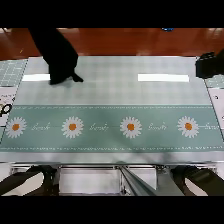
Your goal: Fold the shirts.
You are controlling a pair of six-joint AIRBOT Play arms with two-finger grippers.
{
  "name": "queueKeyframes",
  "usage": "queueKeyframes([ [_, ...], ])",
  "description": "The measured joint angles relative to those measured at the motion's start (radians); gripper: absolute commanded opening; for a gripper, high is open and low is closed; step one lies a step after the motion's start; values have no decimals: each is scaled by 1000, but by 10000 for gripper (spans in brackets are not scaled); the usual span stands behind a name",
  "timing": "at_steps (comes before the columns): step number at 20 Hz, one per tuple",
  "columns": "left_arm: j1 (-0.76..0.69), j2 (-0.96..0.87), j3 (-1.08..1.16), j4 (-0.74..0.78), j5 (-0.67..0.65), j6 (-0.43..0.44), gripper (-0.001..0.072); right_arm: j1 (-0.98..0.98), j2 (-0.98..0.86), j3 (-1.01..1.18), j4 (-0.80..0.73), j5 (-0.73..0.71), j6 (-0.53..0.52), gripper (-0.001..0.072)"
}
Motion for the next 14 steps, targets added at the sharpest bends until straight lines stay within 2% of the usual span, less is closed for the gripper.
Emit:
queueKeyframes([
  [4,-174,126,0,-5,31,11,19,0,91,0,-1,2,17,410],
  [9,-431,196,-10,-9,146,18,19,0,135,0,21,25,31,410],
  [14,-578,255,-226,-8,202,-5,19,0,145,-10,69,47,34,410],
])
